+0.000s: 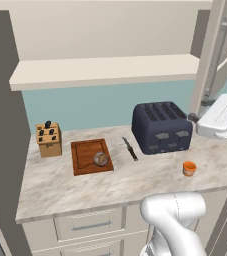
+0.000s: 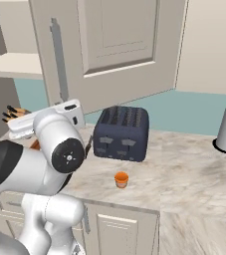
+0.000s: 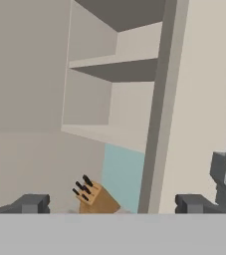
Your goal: Pick the bread, place it on the cutting board, pick the jam, place it on the counter, and close the cabinet.
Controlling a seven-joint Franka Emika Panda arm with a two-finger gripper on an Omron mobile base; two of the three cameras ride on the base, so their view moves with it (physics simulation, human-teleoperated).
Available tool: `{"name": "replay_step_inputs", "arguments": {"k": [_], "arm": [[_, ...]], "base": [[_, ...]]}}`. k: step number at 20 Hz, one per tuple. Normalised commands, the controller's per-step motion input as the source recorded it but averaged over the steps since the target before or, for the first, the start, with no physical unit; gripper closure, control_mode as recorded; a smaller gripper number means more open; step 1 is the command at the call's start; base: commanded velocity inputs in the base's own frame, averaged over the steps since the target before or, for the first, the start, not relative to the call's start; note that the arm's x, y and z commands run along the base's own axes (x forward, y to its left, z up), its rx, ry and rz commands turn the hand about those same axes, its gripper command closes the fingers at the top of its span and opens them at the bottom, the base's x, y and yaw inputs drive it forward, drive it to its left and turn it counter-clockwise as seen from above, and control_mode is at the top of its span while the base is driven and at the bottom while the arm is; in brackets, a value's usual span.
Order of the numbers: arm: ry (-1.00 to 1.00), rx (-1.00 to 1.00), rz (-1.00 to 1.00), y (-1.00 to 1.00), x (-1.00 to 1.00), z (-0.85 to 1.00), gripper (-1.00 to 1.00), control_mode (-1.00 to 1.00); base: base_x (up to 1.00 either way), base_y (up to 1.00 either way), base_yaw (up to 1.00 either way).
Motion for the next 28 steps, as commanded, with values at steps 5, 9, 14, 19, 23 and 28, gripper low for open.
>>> {"name": "replay_step_inputs", "arguments": {"k": [5,9,14,19,23,28], "arm": [[-0.04,0.00,0.00,0.20,0.24,-0.17,-1.00,-1.00],[-0.06,0.00,0.00,0.15,0.29,-0.14,-1.00,-1.00],[-0.06,0.00,0.00,0.10,0.34,-0.17,-1.00,-1.00],[-0.04,0.00,0.00,0.13,0.41,-0.21,-1.00,-1.00],[-0.04,0.00,0.00,0.17,0.43,-0.22,-1.00,-1.00],[-0.03,0.00,0.00,0.17,0.47,-0.23,-1.00,-1.00]], "base": [[0.00,0.00,0.00],[0.00,0.00,0.00],[0.00,0.00,0.00],[0.00,0.00,0.00],[0.00,0.00,0.00],[0.00,0.00,0.00]]}}
